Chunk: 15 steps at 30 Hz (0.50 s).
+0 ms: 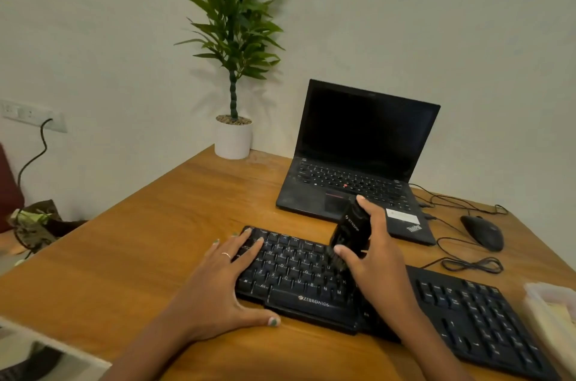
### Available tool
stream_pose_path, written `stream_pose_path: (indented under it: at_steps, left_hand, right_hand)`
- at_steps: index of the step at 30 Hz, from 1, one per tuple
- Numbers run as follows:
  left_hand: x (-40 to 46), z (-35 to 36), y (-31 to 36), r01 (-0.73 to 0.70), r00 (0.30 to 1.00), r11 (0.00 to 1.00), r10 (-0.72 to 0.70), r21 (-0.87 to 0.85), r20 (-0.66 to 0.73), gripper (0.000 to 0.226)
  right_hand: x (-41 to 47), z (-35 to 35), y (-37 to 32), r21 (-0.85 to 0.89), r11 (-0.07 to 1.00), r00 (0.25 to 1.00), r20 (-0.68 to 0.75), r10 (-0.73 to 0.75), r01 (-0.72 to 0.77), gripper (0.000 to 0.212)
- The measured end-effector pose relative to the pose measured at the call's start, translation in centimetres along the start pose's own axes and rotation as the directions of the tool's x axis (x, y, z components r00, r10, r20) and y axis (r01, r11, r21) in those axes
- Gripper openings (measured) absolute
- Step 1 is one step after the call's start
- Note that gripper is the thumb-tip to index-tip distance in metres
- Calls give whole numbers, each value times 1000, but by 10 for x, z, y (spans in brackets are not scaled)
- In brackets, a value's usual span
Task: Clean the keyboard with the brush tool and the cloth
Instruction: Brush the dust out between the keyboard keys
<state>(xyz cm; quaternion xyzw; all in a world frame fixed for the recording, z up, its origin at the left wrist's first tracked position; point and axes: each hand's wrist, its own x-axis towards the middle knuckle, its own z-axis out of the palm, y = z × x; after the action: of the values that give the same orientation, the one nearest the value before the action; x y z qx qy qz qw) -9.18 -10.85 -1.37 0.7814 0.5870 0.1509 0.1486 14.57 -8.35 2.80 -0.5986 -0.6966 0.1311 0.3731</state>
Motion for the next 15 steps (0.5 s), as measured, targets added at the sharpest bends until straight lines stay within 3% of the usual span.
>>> stream_pose_path:
  at_steps: [2,5,8,11,13,15]
  left_hand:
    - [0,2,0,4,1000,1000,-4,-16,-20,110]
    - [1,8,-8,-2,1000,999,1,-42,-17,112]
    - [2,11,-12,-10,999,999,9,-50,-31,115]
    - [2,12,-14,-19,999,998,16,-65,-42,117]
    - [2,13,-14,-21,999,997,17,-73,-45,119]
    - [2,14,-16,-21,999,997,17,-75,-47,119]
  right_hand:
    - [4,4,4,75,997,1000,-11,16,-16,86]
    - [5,-1,4,145,989,992,122,12,-30,83]
    - [4,-6,-1,34,999,983,180,-28,22,82]
    - [4,-1,-3,-115,991,997,47,-63,68,82]
    - [2,0,-3,-91,994,998,29,-56,59,83]
    - [1,-3,-3,-47,997,991,126,-53,59,82]
